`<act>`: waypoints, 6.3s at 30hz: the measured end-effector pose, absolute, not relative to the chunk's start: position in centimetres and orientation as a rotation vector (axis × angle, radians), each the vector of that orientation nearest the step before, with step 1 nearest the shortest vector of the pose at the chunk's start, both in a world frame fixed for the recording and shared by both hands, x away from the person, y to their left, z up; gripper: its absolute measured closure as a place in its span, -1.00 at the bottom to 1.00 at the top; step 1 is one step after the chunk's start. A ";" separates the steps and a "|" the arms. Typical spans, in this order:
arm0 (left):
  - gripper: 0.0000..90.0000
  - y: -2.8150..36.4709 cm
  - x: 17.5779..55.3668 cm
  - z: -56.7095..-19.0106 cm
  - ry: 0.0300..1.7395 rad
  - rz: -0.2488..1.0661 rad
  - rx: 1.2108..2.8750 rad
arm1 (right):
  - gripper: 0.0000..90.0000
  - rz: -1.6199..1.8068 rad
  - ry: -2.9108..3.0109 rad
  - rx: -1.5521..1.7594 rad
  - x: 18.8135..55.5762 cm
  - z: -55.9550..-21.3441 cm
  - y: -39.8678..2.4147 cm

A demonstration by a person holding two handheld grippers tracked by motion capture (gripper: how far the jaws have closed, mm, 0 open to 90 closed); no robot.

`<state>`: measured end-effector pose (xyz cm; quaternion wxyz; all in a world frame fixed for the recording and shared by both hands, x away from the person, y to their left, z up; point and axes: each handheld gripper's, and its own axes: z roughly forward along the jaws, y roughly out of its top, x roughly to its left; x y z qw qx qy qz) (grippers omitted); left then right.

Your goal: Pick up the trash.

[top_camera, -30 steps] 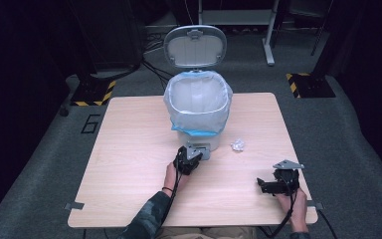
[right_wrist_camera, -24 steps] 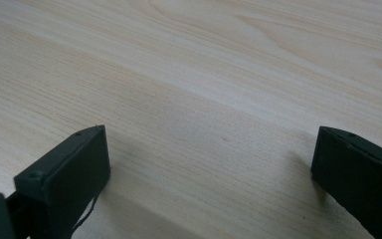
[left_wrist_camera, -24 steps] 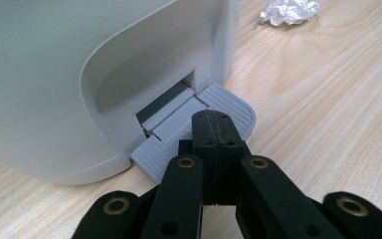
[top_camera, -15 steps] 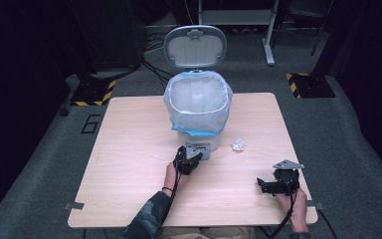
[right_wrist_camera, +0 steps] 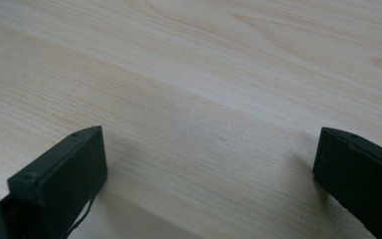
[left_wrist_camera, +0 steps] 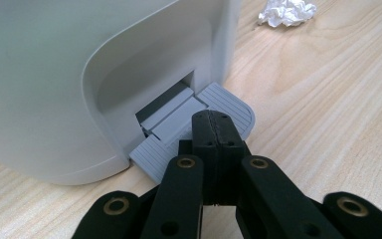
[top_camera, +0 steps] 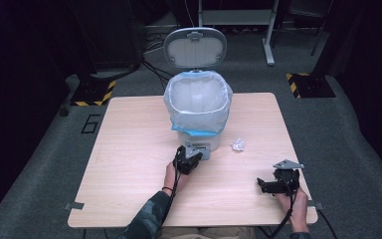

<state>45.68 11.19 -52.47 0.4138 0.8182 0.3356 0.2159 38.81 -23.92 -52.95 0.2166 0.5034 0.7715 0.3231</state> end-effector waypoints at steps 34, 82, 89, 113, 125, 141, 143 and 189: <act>1.00 11.3 45.8 -52.5 0.850 0.523 2.051 | -0.89 0.973 2.262 1.299 42.3 -49.9 -21.4; 1.00 11.4 45.9 -52.5 0.857 0.516 2.041 | -0.77 0.844 2.349 1.197 51.9 -50.1 -14.5; 1.00 11.4 45.9 -52.5 0.856 0.517 2.041 | -0.39 0.843 2.344 1.231 52.2 -50.9 -14.4; 1.00 11.4 45.9 -52.5 0.858 0.506 2.036 | 0.66 0.914 2.386 1.247 51.9 -50.8 -14.8; 1.00 11.5 46.0 -52.5 0.861 0.501 2.034 | 0.69 0.965 2.378 1.214 51.3 -49.3 -15.3; 1.00 11.4 45.9 -52.5 0.862 0.504 2.034 | 0.71 1.011 2.401 1.200 50.1 -44.5 -16.5; 1.00 11.5 46.0 -52.5 0.865 0.496 2.034 | 0.71 1.054 2.392 1.195 49.6 -43.7 -16.7; 1.00 11.7 46.2 -52.5 0.873 0.470 2.020 | 0.74 1.148 2.396 1.072 48.1 -34.2 -15.6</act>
